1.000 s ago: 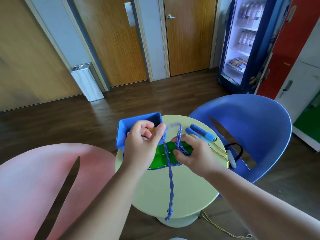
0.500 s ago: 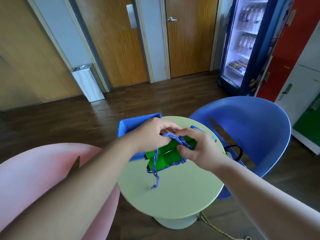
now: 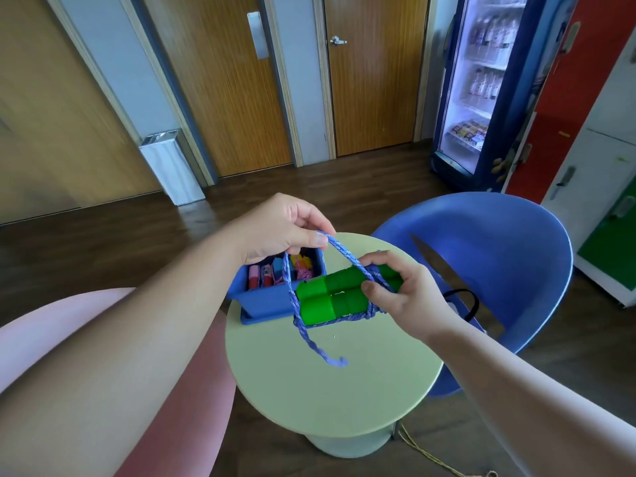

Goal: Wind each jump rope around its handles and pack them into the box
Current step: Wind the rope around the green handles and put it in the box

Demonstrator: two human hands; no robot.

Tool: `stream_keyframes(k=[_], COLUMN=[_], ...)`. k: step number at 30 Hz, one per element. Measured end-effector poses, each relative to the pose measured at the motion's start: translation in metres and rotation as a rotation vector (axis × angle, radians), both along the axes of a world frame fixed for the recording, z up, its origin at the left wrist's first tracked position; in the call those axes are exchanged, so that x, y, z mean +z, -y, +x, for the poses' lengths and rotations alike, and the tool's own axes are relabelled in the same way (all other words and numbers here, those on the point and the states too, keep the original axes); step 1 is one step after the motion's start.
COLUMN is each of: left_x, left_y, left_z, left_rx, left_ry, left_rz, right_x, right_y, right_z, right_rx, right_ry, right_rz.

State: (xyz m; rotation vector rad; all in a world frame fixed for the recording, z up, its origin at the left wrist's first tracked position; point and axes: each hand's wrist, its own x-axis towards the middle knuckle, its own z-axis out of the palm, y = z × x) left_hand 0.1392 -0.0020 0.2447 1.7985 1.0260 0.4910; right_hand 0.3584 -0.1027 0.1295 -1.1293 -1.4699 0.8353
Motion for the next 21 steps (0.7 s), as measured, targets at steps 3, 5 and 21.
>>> stream_keyframes(k=[3,5,21], left_x=[0.001,0.002,-0.012], left_y=[-0.005,-0.005,-0.024], left_z=[0.008,0.015,-0.01], left_rx=[0.021,0.013,0.017], left_ry=[-0.033,-0.092,-0.107], left_rz=[0.041,0.098,-0.004], right_x=[0.004,0.009,0.032], right_y=[0.006,0.009,0.007], right_z=[-0.008,-0.01,-0.01], right_rx=[0.041,0.084,0.202], right_ry=[-0.071,-0.051,-0.173], right_rz=[0.068,0.118,0.086])
